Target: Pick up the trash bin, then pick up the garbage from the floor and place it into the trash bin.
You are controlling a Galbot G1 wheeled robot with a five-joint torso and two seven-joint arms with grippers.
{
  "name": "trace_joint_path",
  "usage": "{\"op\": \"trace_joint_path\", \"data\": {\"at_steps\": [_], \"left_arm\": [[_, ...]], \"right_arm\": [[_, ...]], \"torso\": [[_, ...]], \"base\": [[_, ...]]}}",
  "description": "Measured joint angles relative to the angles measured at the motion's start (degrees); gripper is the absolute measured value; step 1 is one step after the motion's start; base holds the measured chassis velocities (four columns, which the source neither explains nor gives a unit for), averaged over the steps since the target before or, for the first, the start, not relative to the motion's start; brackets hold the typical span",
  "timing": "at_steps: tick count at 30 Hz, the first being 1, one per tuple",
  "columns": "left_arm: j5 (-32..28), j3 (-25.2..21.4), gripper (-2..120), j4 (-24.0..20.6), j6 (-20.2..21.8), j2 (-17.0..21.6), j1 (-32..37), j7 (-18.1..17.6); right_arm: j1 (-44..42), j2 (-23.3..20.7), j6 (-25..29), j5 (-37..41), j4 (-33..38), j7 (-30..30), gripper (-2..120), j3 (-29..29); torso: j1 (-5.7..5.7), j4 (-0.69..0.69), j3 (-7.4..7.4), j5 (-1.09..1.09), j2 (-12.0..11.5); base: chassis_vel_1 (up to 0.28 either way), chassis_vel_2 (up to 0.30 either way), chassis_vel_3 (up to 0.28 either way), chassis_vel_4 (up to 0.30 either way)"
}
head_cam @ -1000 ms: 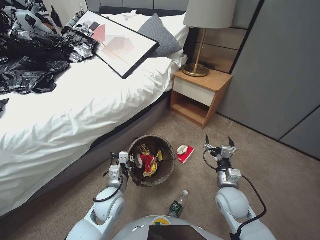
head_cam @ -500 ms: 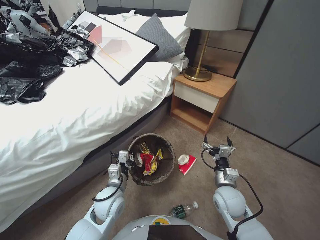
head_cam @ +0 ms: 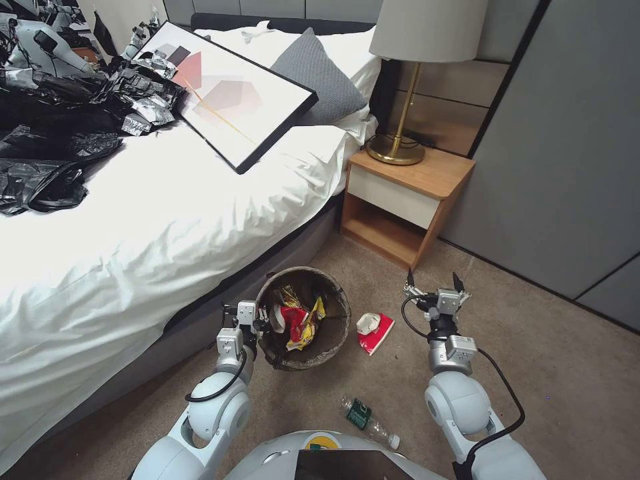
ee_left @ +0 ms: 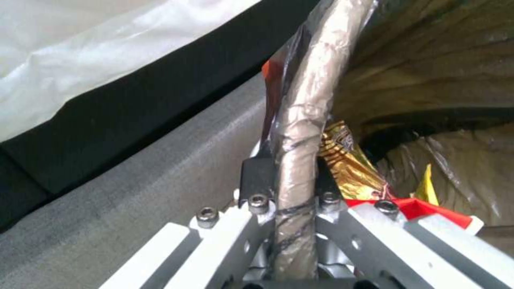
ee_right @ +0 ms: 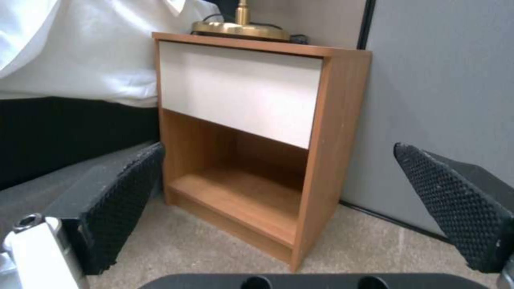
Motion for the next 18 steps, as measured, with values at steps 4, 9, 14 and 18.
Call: {"op": "trace_joint_path", "data": {"at_steps": [4, 9, 14, 18], "left_arm": [[0.00, 0.00, 0, -0.13, 0.00, 0.15, 0.18, 0.01], [0.02, 0.00, 0, -0.27, 0.00, 0.29, 0.45, 0.01], [0.12, 0.03, 0, -0.47, 0.00, 0.33, 0.67, 0.02], [0.21, 0.03, 0, -0.67, 0.00, 0.31, 0.84, 0.03]], "right_arm": [[-0.15, -0.68, -0.63, 0.43, 0.09, 0.07, 100, -0.05], [-0.48, -2.57, -2.41, 2.51, 1.22, 0.51, 100, -0.46], [0.09, -7.86, -6.12, 8.58, 2.73, 1.65, 100, -2.25], [1.30, -11.20, -9.96, 14.98, 3.64, 3.44, 100, -4.07]], "torso": [[0.00, -0.01, 0.00, 0.00, 0.00], [0.00, -0.01, 0.00, 0.00, 0.00], [0.00, -0.01, 0.00, 0.00, 0.00], [0.00, -0.01, 0.01, 0.00, 0.00]], "base": [[0.000, 0.000, 0.000, 0.000], [0.000, 0.000, 0.000, 0.000], [0.000, 0.000, 0.000, 0.000], [0.000, 0.000, 0.000, 0.000]]}}
